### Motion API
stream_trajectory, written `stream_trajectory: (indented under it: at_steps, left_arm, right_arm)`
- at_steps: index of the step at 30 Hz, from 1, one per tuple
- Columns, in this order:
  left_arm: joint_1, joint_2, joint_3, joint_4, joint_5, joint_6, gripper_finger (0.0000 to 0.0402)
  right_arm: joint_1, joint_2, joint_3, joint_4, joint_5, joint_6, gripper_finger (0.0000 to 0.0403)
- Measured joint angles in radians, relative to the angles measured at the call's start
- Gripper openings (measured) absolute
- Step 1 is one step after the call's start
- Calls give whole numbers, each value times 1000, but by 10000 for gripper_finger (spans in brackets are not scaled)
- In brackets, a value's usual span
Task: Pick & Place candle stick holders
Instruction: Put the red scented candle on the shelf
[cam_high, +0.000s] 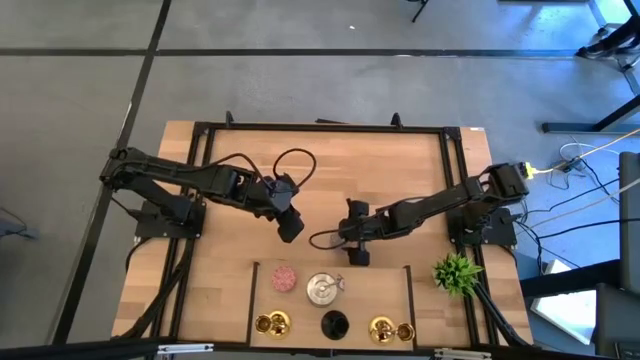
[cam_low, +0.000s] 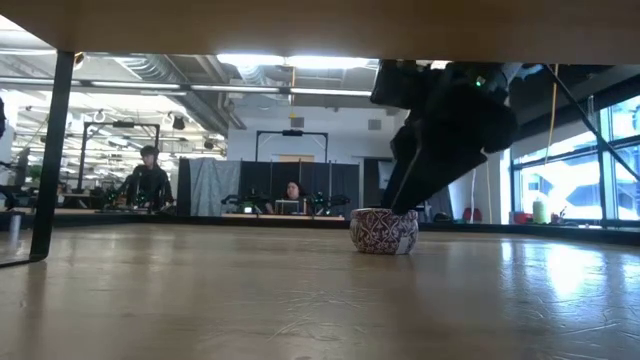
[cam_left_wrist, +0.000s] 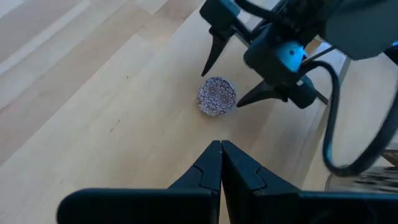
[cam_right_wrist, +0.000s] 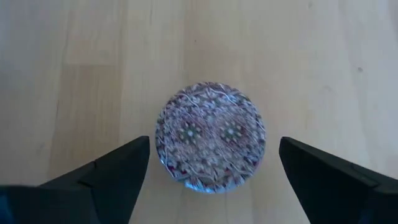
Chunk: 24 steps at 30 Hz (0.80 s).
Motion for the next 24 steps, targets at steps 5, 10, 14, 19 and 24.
stream_trajectory:
  at_steps: [5, 10, 14, 19, 24]
  left_arm:
    - [0, 0, 0, -1, -5, -4, 1]
    - [0, 0, 0, 0, -8, -4, 1]
    - [0, 0, 0, 0, -12, -4, 1]
    - [0, 0, 0, 1, -23, -11, 1]
    - [0, 0, 0, 1, -24, -19, 1]
  right_arm:
    - [-1, 26, 0, 19, -9, 1, 362]
    - [-13, 46, 0, 51, -8, 11, 362]
    - [-22, 70, 1, 88, -9, 12, 362]
    - [-34, 96, 1, 92, -12, 12, 362]
    - [-43, 112, 1, 119, -12, 21, 362]
